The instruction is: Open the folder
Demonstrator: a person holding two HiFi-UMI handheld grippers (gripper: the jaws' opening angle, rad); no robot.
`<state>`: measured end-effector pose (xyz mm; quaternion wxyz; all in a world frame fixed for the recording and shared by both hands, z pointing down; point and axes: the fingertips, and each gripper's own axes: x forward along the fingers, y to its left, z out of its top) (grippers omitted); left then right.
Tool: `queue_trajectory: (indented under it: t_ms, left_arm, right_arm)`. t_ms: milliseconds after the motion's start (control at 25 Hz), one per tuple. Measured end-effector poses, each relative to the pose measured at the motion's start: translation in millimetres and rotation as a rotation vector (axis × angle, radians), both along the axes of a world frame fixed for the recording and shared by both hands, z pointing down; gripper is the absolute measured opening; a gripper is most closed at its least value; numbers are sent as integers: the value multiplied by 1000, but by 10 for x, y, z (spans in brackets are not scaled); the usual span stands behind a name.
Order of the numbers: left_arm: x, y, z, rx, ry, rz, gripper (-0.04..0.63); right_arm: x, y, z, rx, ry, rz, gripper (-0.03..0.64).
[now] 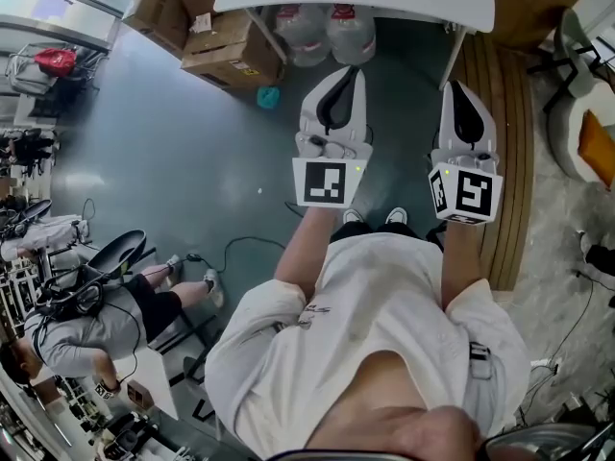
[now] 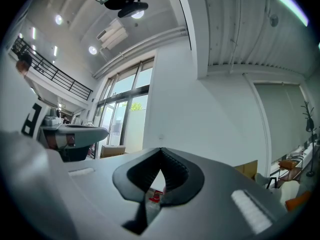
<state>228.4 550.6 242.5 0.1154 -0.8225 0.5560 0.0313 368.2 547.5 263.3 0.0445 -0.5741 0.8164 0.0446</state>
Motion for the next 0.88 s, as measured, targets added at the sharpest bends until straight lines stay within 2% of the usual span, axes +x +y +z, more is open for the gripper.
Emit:
queue_trajectory:
  t_ms: [400,720,880]
  left_arm:
    - [96,-138,118,-13,-15,-98,0]
    - [-125,-528,200,-7,-3,-89,0]
    - [-307,-856,213,-2,27,-77,0]
  right_arm:
    - [203,-243,159,-15,-13,-62,0]
    - [-14,-629,208,-13,12,-57,0]
    - [-213,-947,222,-14,33,-50,0]
